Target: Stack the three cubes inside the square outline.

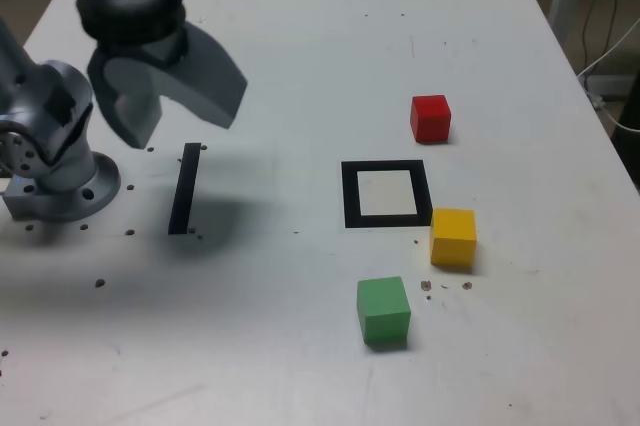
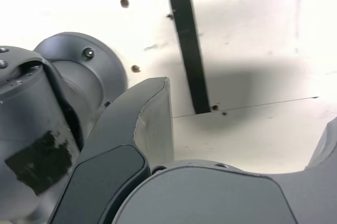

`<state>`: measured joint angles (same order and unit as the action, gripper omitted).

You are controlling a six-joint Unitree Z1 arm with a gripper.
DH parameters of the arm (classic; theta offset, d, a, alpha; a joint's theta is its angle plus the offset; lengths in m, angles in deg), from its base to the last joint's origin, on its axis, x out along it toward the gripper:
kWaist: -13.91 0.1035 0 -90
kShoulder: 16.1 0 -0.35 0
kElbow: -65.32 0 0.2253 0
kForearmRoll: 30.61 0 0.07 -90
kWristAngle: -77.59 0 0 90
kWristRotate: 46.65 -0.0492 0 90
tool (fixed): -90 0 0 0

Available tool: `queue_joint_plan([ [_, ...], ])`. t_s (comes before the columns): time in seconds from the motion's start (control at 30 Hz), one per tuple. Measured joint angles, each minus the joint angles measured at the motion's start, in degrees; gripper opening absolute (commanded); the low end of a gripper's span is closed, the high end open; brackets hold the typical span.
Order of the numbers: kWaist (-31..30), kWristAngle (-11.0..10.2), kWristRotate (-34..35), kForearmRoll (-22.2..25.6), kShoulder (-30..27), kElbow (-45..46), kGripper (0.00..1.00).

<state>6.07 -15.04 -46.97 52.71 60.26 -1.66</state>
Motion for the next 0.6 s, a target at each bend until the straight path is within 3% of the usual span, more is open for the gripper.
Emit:
queue_joint_plan([
  [0.37,3.28,-1.31,-0.12,2.63,8.35,-13.19,1.0],
  [0.6,8.9,-2.23,-5.42,2.77,16.12,-19.94,1.0],
])
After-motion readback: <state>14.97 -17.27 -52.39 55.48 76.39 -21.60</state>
